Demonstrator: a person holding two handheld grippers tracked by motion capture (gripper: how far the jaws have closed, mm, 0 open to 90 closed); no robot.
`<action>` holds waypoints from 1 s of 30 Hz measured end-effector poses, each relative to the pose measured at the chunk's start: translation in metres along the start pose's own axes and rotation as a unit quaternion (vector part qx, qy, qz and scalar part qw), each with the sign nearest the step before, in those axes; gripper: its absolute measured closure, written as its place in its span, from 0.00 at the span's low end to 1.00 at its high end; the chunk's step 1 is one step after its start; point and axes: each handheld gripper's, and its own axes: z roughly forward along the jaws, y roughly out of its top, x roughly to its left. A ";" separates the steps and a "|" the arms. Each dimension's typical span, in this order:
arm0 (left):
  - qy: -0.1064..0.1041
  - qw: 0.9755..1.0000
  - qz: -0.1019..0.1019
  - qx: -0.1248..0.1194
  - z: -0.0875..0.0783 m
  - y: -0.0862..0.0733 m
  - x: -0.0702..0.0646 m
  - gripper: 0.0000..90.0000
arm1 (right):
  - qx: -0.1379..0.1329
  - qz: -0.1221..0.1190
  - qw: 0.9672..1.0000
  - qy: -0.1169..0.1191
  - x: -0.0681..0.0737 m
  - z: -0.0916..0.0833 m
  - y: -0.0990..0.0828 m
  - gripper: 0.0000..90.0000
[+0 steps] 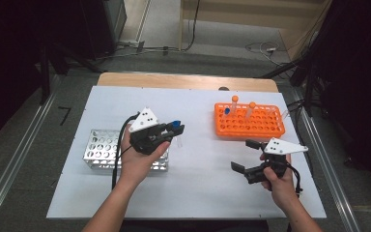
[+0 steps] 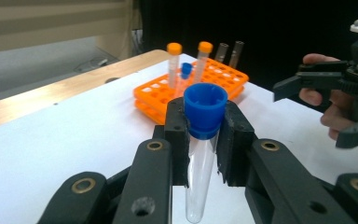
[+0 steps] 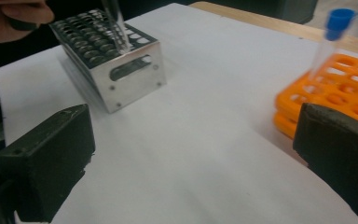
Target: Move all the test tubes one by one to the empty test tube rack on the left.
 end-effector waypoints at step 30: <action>0.100 0.995 -0.012 -0.001 -0.001 -0.023 0.042 0.85 | 0.004 0.017 0.999 -0.036 -0.021 -0.004 -0.012 0.00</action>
